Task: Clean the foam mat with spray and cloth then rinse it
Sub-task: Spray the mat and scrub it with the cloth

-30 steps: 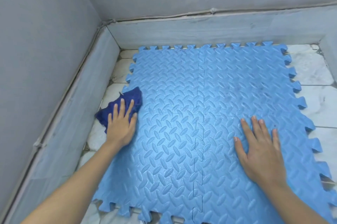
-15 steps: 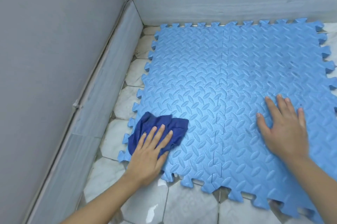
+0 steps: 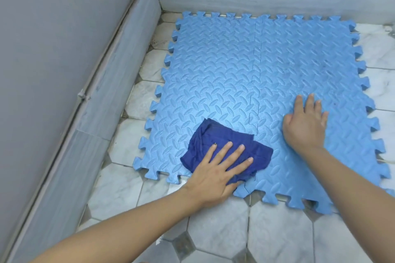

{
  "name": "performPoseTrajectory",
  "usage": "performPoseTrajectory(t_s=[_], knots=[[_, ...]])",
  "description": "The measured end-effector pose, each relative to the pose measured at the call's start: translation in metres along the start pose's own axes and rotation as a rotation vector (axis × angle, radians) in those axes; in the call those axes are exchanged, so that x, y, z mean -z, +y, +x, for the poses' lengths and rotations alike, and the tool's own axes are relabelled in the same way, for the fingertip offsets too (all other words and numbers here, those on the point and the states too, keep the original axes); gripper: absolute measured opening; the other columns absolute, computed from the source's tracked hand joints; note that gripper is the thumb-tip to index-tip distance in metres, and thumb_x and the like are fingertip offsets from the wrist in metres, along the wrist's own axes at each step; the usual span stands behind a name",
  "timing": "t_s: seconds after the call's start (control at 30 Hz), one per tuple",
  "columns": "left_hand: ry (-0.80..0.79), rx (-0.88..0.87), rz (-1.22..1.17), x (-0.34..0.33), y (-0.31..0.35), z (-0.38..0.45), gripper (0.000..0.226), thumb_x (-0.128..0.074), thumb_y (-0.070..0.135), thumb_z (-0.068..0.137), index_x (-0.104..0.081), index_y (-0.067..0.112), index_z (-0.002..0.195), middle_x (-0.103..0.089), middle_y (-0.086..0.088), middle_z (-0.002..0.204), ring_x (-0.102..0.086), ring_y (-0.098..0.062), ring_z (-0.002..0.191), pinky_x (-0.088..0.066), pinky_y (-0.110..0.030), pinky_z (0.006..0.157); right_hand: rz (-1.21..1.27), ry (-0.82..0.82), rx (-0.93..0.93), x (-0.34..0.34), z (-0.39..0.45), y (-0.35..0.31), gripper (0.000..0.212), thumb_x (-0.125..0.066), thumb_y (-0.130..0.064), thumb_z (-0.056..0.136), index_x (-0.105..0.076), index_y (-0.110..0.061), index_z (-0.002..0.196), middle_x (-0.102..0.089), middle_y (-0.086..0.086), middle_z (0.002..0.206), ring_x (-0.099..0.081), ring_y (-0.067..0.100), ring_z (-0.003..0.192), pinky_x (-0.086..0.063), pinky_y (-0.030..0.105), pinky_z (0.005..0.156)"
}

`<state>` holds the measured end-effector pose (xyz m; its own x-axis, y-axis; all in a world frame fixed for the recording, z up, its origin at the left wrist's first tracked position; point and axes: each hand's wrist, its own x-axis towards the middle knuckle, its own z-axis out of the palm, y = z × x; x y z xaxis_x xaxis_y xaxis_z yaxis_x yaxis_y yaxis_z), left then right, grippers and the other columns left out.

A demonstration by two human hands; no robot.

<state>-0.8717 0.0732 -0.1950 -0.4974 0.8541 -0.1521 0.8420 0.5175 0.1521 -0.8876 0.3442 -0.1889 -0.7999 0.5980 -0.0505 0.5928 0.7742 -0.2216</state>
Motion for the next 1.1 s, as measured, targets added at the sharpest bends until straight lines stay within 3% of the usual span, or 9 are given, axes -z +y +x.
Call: performPoseTrajectory(t_s=[0.17,0.3,0.4,0.5,0.57,0.73,0.87,0.97,1.1], knots=[[0.073,0.448,-0.108,0.014,-0.084,0.005,0.059,-0.012,0.053,0.094,-0.005,0.040,0.151,0.003,0.008,0.160,0.001,-0.016,0.148,0.009,-0.037,0.117,-0.007,0.069,0.109,-0.007,-0.007,0.003,0.062,-0.028,-0.029,0.089,-0.037,-0.008,0.146,-0.029,0.024,0.154,-0.023,0.040,0.144,-0.014,0.062,0.113],[0.089,0.779,-0.194,0.032,-0.149,0.030,0.055,-0.010,0.052,0.098,0.002,0.039,0.151,0.009,0.005,0.161,0.013,-0.018,0.147,0.007,-0.047,0.118,-0.027,0.054,0.142,-0.006,-0.008,0.008,0.061,-0.023,-0.030,0.091,-0.040,-0.008,0.145,-0.034,0.025,0.152,-0.027,0.041,0.142,-0.018,0.062,0.113],[0.041,0.533,-0.148,0.031,-0.130,0.035,0.056,-0.001,0.057,0.095,0.005,0.044,0.149,0.016,0.012,0.159,0.019,-0.020,0.146,0.008,-0.051,0.117,-0.030,0.047,0.153,-0.007,-0.015,0.011,0.060,-0.025,-0.031,0.091,-0.042,-0.009,0.144,-0.036,0.023,0.151,-0.029,0.039,0.142,-0.020,0.061,0.113],[-0.007,0.146,-0.034,0.028,-0.089,0.055,0.054,-0.010,0.053,0.100,-0.002,0.038,0.152,0.002,0.007,0.161,0.003,-0.028,0.148,0.001,-0.052,0.113,-0.011,0.059,0.126,-0.005,-0.007,0.007,0.059,-0.029,-0.030,0.089,-0.047,-0.010,0.141,-0.040,0.022,0.149,-0.032,0.037,0.141,-0.020,0.059,0.113],[-0.039,0.062,0.046,0.030,-0.075,0.080,0.057,-0.016,0.053,0.101,-0.010,0.032,0.153,-0.011,0.000,0.161,-0.011,-0.032,0.146,-0.008,-0.054,0.110,-0.038,0.014,0.116,-0.002,-0.005,0.004,0.059,-0.029,-0.030,0.089,-0.048,-0.009,0.140,-0.041,0.023,0.147,-0.033,0.039,0.139,-0.023,0.060,0.111],[-0.141,0.150,0.035,0.051,-0.080,0.110,0.058,-0.014,0.056,0.099,-0.025,0.031,0.151,-0.030,0.001,0.156,-0.033,-0.025,0.140,-0.036,-0.056,0.106,-0.110,-0.084,0.127,0.020,0.009,-0.004,0.055,-0.030,-0.032,0.085,-0.060,-0.003,0.122,-0.051,0.025,0.133,-0.042,0.043,0.132,-0.027,0.065,0.105],[-0.069,0.230,-0.027,0.055,-0.121,0.153,0.055,-0.013,0.053,0.100,-0.022,0.033,0.151,-0.022,0.002,0.158,-0.026,-0.024,0.144,-0.012,-0.049,0.111,-0.058,-0.081,0.159,0.018,0.063,-0.010,0.063,-0.027,-0.047,0.092,-0.045,-0.013,0.142,-0.043,0.016,0.146,-0.036,0.035,0.139,-0.027,0.059,0.111],[0.085,0.408,-0.130,0.061,-0.167,0.192,0.056,-0.013,0.051,0.098,-0.011,0.035,0.152,-0.001,0.005,0.161,0.000,-0.019,0.148,0.005,-0.042,0.118,-0.026,-0.052,0.200,0.006,0.081,-0.001,0.064,-0.024,-0.051,0.094,-0.034,-0.021,0.150,-0.034,0.010,0.153,-0.027,0.029,0.144,-0.016,0.052,0.117],[0.199,0.776,-0.165,0.071,-0.234,0.220,0.055,-0.016,0.047,0.101,-0.006,0.033,0.153,0.005,0.002,0.161,0.009,-0.018,0.148,0.006,-0.043,0.119,-0.014,-0.055,0.238,0.004,0.078,0.001,0.064,-0.022,-0.050,0.096,-0.036,-0.018,0.149,-0.035,0.012,0.152,-0.027,0.031,0.144,-0.015,0.052,0.117]])
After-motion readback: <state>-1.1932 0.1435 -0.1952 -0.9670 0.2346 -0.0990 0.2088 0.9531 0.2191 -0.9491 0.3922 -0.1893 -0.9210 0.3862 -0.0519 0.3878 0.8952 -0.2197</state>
